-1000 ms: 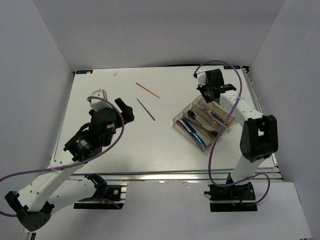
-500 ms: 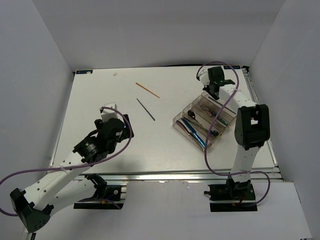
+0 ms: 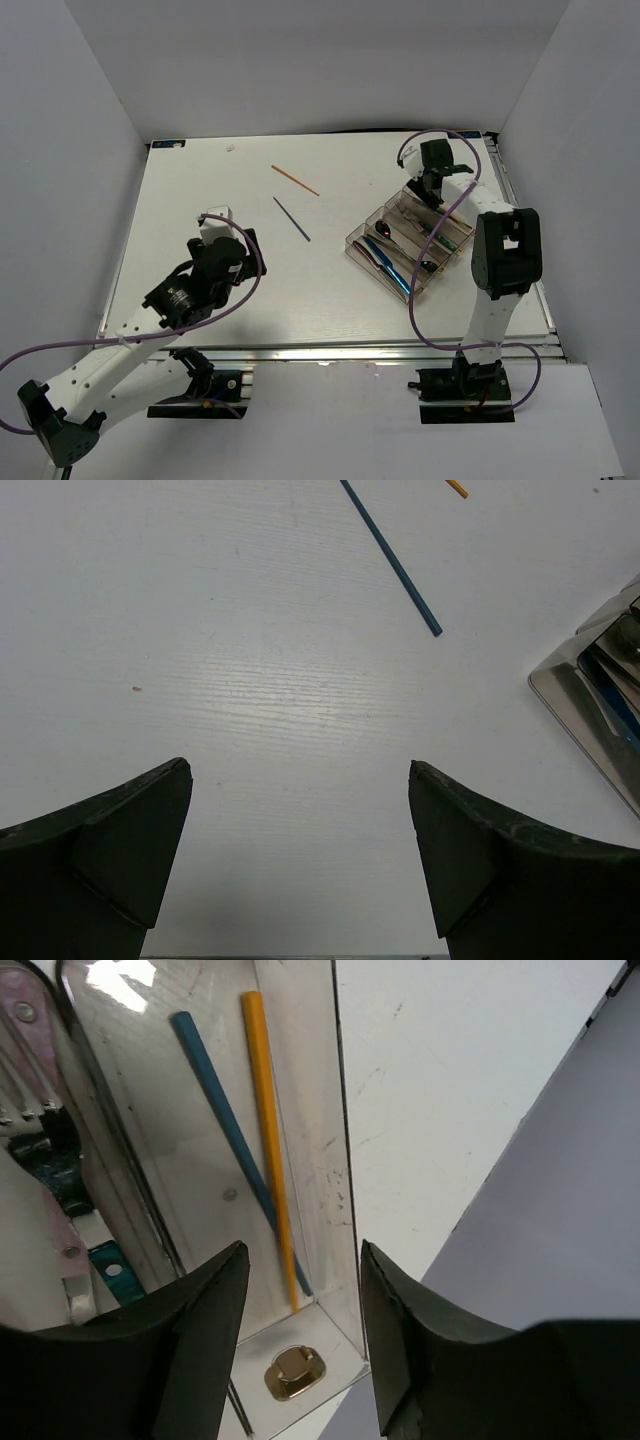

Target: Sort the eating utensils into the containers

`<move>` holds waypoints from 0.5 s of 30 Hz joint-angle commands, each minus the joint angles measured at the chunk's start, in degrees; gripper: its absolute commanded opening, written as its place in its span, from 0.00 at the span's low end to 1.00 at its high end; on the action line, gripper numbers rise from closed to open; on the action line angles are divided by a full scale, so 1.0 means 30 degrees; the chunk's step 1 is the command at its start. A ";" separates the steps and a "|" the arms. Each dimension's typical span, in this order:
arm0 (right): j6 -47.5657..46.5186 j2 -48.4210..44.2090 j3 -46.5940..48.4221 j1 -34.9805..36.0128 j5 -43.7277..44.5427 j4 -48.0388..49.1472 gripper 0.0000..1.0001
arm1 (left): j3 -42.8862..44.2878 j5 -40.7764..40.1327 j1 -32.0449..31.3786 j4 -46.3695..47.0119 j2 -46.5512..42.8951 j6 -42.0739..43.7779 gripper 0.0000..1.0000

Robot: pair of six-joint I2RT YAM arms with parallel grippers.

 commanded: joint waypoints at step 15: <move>1.2259 -0.4460 0.2108 0.8382 -1.2212 0.4168 0.89 | 0.2222 -0.7458 0.0030 -0.3849 0.0101 -0.1245 0.98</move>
